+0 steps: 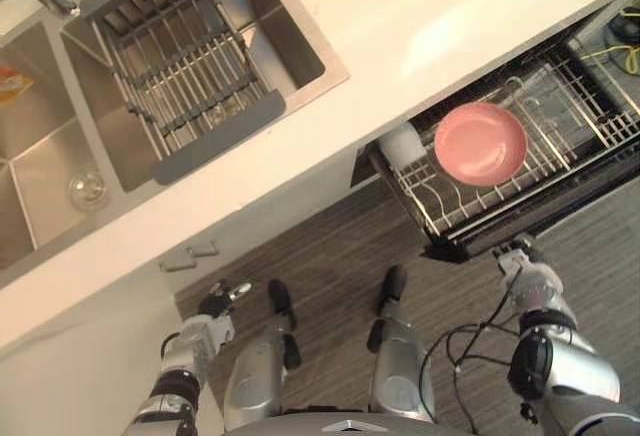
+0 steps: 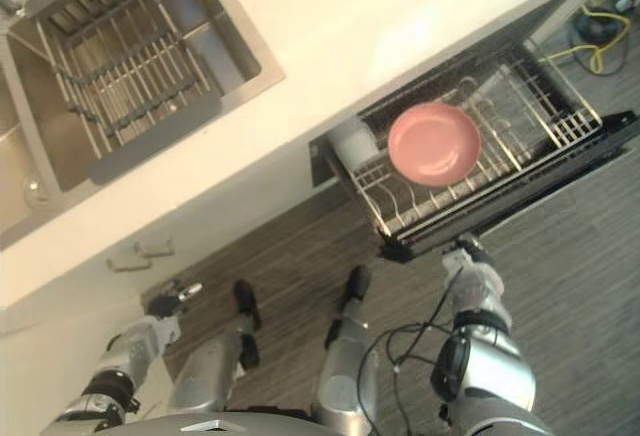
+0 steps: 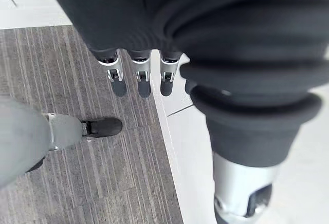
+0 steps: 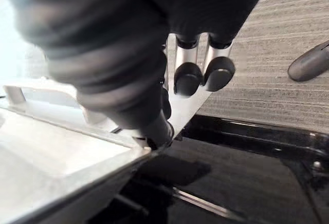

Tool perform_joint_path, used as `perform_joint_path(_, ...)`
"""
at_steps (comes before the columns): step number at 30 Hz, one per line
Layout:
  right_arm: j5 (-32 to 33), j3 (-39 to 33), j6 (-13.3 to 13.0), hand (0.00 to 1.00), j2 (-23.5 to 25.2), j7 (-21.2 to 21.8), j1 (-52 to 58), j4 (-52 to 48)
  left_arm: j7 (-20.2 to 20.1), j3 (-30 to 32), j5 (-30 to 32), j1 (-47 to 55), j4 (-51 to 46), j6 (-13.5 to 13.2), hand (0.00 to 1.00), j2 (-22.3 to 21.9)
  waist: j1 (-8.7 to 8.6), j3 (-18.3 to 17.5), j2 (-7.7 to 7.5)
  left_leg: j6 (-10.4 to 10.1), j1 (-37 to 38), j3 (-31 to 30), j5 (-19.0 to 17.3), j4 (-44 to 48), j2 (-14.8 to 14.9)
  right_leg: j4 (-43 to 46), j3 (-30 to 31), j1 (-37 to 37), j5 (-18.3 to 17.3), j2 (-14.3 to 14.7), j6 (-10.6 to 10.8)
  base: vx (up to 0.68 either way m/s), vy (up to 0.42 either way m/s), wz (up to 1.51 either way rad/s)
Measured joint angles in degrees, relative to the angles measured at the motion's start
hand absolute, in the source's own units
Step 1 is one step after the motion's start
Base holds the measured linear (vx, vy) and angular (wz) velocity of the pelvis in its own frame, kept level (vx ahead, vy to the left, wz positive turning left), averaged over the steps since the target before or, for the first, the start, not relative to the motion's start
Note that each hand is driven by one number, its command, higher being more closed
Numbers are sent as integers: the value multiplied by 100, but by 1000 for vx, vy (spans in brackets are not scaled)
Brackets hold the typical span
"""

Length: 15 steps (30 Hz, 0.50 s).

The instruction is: Walk over to the sink, pick up the cup, carry it to the dishwasher, place the cup inside the dishwasher, then close the dishwasher door

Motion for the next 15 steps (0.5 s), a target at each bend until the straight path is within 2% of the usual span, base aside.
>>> perform_joint_path(5,-364,746,63,100,-148,9,-985,298,89,-62,-47,-231,165,44,0,-4,139,45,107,-29,-257,-435,227,-120,22,86,-406,-38,-45,-6,-69,-92,-24,42)
perform_joint_path(6,-451,830,114,100,-202,-132,-1301,458,91,-69,-57,-278,161,72,0,-14,200,50,125,-24,-347,-551,285,-123,23,138,-520,-64,-75,-21,-100,-82,-12,48)
perform_joint_path(8,-668,942,161,100,-246,-154,-1588,456,101,-66,-86,-310,163,99,0,-4,312,51,132,-27,-497,-717,342,-149,26,197,-672,-114,-83,-40,-105,-58,-2,45)
perform_joint_path(13,-1626,1610,292,100,-470,-316,-2620,455,100,-69,-75,-355,166,146,0,14,582,90,229,-27,-803,-1157,531,-154,-43,571,-1108,-206,-234,-197,-104,-23,12,47)
perform_joint_path(14,-1948,1797,428,100,-541,-472,-2752,485,97,-70,-69,-348,162,143,0,14,674,90,228,-32,-827,-1214,546,-153,-44,660,-1176,-206,-279,-235,-97,5,10,36)
perform_joint_path(15,-2098,1851,508,100,-593,-518,-2751,518,97,-70,-61,-334,160,142,0,17,687,90,227,-27,-837,-1262,554,-153,-52,714,-1215,-201,-299,-258,-92,5,9,34)
